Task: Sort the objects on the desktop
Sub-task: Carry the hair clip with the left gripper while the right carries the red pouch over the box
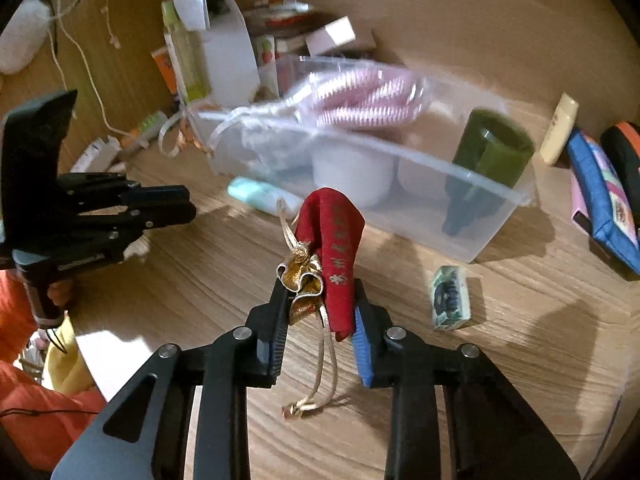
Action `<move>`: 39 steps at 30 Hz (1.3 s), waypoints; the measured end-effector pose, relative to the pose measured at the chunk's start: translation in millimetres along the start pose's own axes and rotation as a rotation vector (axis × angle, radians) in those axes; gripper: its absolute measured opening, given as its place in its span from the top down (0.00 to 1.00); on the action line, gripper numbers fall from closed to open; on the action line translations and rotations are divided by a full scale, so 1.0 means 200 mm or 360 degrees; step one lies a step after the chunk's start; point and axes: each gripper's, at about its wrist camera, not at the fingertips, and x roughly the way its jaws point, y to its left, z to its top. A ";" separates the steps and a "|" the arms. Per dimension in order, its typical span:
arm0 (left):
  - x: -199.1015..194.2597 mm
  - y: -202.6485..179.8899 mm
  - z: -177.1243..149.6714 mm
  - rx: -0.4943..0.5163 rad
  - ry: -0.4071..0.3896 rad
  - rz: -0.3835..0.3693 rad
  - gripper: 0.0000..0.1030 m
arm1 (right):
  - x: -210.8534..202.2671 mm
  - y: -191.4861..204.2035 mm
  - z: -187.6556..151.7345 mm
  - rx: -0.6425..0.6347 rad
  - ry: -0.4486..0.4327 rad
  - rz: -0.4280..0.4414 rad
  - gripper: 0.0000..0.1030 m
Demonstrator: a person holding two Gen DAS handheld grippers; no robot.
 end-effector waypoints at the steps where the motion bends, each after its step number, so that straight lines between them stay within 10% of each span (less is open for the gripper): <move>1: -0.02 0.00 0.01 0.0000 -0.0019 0.0010 0.82 | -0.03 0.01 0.00 -0.0001 -0.0022 -0.0006 0.75; 21: -0.26 0.08 0.27 -0.0049 -0.0347 0.0091 0.82 | -0.39 -0.02 0.22 -0.0011 -0.0367 -0.0110 0.75; 39: 0.00 0.13 0.68 -0.0148 -0.0383 0.0028 0.82 | -0.22 -0.23 0.59 0.0048 -0.0477 -0.0250 0.75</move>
